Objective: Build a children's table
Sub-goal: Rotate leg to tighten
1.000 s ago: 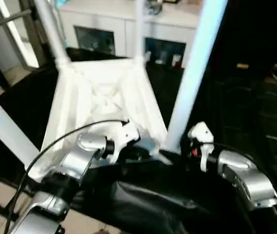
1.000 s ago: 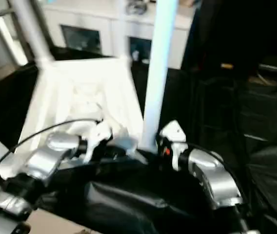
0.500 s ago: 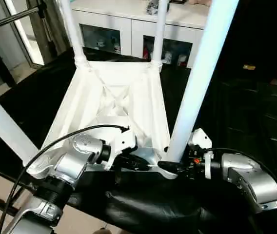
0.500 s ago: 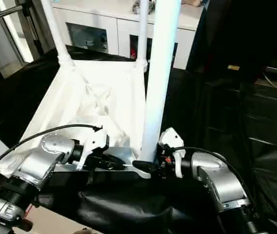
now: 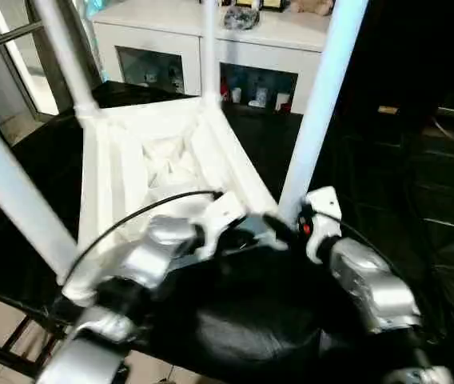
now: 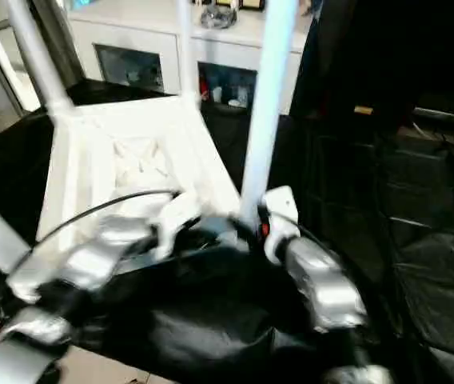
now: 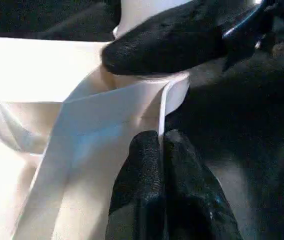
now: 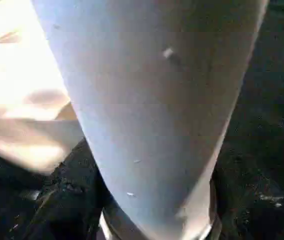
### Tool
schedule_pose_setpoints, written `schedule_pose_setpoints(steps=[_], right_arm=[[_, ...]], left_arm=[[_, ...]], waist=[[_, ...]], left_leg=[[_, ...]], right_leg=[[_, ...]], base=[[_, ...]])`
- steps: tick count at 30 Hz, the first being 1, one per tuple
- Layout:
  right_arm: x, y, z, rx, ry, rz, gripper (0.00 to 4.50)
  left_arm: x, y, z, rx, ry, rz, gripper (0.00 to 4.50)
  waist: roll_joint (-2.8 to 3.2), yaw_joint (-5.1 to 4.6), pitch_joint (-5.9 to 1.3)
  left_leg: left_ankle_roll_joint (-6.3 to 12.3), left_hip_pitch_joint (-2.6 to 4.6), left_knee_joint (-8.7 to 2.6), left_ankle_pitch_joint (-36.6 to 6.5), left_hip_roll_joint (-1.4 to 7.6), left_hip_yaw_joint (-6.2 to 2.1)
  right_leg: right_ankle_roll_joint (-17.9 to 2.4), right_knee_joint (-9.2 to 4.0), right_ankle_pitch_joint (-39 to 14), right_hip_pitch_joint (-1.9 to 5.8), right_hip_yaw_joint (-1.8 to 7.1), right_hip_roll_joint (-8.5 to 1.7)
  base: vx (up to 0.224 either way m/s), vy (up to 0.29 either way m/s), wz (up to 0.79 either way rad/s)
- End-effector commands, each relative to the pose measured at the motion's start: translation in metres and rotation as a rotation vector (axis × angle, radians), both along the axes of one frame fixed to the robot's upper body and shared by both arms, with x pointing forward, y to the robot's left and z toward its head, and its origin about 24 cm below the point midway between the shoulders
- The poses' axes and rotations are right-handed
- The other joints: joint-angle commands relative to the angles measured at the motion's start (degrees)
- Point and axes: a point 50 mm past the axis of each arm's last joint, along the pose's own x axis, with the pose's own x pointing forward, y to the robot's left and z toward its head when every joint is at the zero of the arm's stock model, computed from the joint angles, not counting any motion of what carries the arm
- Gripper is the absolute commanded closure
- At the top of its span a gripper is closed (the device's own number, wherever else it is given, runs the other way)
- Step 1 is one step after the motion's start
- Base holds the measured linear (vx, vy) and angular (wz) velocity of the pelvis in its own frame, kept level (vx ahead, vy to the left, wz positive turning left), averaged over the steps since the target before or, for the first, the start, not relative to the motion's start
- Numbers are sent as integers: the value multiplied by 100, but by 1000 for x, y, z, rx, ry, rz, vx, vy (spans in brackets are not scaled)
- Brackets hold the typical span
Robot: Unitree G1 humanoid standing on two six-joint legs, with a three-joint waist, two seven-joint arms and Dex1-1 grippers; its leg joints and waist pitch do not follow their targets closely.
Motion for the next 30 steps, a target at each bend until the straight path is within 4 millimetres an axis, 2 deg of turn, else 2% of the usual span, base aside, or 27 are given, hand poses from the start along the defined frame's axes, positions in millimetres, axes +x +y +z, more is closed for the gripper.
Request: schedule_pose_setpoints(steps=[1,2,4,5,7,9,10,12,13,14,17,18,19,23,27,30], right_arm=[[-17,30,-29,-42,117,126,161],[-18,35,-28,-18,105,157,161],[-19,38,-27,8,104,176,126],[-20,41,-24,57,112,198,120],[-20,40,-22,58,101,211,120],[-19,36,-20,25,72,214,87],[-18,33,-19,12,57,219,87],[-17,19,-12,-17,13,238,87],[-17,5,-8,-33,-11,258,87],[-17,4,-8,-34,-12,259,87],[-20,-22,-3,-90,-27,283,87],[-20,-22,-3,-90,-27,283,87],[-23,-38,0,-110,-29,297,87],[-31,-69,13,-128,-36,338,87],[-43,-86,21,-121,-16,413,87],[-46,-88,23,-113,-14,429,87]], left_arm=[[9,-22,22,-87,-92,34,450],[8,-24,21,-77,-101,22,450],[7,-26,21,-68,-107,3,450],[5,-29,19,-64,-110,-22,450],[3,-30,20,-72,-114,-50,450],[1,-30,19,-72,-114,-76,450],[0,-29,18,-69,-113,-81,450],[-1,-27,16,-62,-112,-89,450],[-2,-25,16,-60,-118,-98,450],[-2,-25,16,-60,-118,-98,450],[-3,-22,14,-58,-115,-110,450],[-3,-22,14,-58,-115,-110,450],[-4,-21,14,-55,-117,-117,450],[-6,-19,14,-56,-129,-147,450],[-10,-20,13,-68,-123,-184,450],[-11,-20,13,-67,-129,-194,450]], waist=[[-39,21,-246],[-53,21,-262],[-50,24,-275],[-47,26,-274],[-40,30,-261],[-36,27,-254],[-39,21,-245],[-42,37,-248],[-46,37,-251],[-50,48,-252],[-69,105,-262],[-69,114,-270],[-61,131,-269],[-82,216,-257],[-105,220,-252],[-104,228,-259]], left_leg=[[28,-29,-385,-1281,144,-60],[83,-40,-366,-1200,143,-48],[153,-45,-346,-1060,134,-39],[181,-47,-346,-1030,133,-35],[216,-52,-352,-1062,136,-38],[187,-43,-368,-1176,142,-41],[170,-35,-379,-1281,148,-44],[168,-26,-379,-1340,160,-48],[190,-29,-370,-1305,158,-40],[207,-32,-367,-1281,159,-42],[316,-50,-333,-1046,155,-32],[364,-54,-317,-992,148,-23],[388,-57,-319,-966,151,-27],[460,-35,-310,-1064,165,-19],[538,-69,-309,-1064,158,-25],[576,-71,-303,-1016,165,-28]], right_leg=[[-665,-532,-1783,248,231,-402],[-721,-512,-1485,257,233,-402],[-814,-473,-1131,275,232,-390],[-831,-475,-1083,277,229,-391],[-830,-489,-1158,287,224,-398],[-794,-510,-1399,278,221,-401],[-769,-526,-1577,267,220,-403],[-748,-530,-1613,269,224,-402],[-781,-524,-1508,268,232,-403],[-788,-520,-1453,279,228,-399],[-838,-484,-1068,314,228,-398],[-866,-474,-1002,303,225,-400],[-882,-480,-1034,305,219,-404],[-851,-508,-1226,298,221,-402],[-794,-517,-1372,309,197,-410],[-796,-517,-1437,293,186,-416]], base=[[0,0,0],[0,0,0],[0,0,0],[0,0,0],[0,0,0],[0,0,0],[0,0,0],[0,0,0],[0,0,0],[0,0,0],[0,0,0],[0,0,0],[0,0,0],[0,0,0],[0,0,0],[0,0,0]])
